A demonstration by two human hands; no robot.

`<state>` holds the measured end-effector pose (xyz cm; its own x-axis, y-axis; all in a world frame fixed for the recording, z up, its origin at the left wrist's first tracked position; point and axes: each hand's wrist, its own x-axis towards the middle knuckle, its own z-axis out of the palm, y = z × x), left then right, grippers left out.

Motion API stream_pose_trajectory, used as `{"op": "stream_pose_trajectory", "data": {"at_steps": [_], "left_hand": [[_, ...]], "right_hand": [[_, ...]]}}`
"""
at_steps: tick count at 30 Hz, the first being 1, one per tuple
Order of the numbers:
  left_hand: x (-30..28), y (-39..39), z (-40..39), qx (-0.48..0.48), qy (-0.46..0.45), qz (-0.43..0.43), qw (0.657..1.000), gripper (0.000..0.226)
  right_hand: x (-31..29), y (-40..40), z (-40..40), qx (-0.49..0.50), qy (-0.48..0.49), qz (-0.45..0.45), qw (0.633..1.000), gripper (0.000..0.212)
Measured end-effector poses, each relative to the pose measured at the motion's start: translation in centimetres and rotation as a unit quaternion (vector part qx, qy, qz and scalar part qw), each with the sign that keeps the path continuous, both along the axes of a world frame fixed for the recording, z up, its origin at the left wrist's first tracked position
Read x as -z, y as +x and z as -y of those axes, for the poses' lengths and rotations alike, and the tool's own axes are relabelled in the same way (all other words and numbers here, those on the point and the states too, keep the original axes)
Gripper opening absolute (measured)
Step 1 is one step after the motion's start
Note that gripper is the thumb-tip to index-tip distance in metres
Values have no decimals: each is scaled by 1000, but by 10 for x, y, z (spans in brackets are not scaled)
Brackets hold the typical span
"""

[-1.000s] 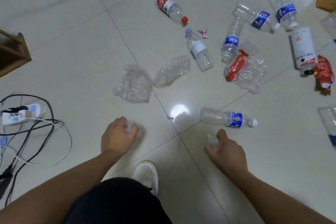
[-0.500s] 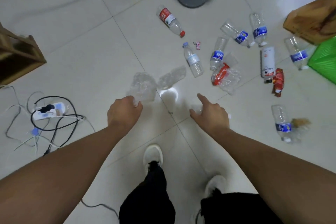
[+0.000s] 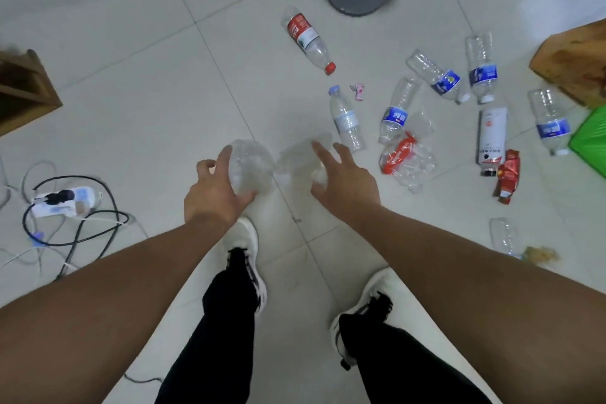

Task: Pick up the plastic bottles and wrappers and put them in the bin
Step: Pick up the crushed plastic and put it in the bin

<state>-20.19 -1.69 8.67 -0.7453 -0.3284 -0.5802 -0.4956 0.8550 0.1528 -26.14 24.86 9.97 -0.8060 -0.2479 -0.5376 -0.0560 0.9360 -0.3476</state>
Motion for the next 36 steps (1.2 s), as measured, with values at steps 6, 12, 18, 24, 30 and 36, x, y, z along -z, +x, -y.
{"op": "stream_pose_trajectory", "data": {"at_steps": [6,12,18,24,30,36], "left_hand": [[139,-28,12,115,-23,55,992,137],[240,-32,26,145,-40,97,984,112],[220,-26,8,152,-31,-3,988,37],[125,-41,-57,195,-31,-80,977,24],[11,-76,-157,200,60,-64,976,11],[-68,-102,-249,236,61,-71,967,20]], "right_hand": [[153,-50,34,-73,57,35,995,120],[260,-45,52,-148,131,13,980,70],[230,-10,-1,-99,88,4,991,32],[127,6,-95,95,35,72,992,20],[27,20,-197,219,25,101,970,54],[-40,33,-271,276,16,98,956,63]]}}
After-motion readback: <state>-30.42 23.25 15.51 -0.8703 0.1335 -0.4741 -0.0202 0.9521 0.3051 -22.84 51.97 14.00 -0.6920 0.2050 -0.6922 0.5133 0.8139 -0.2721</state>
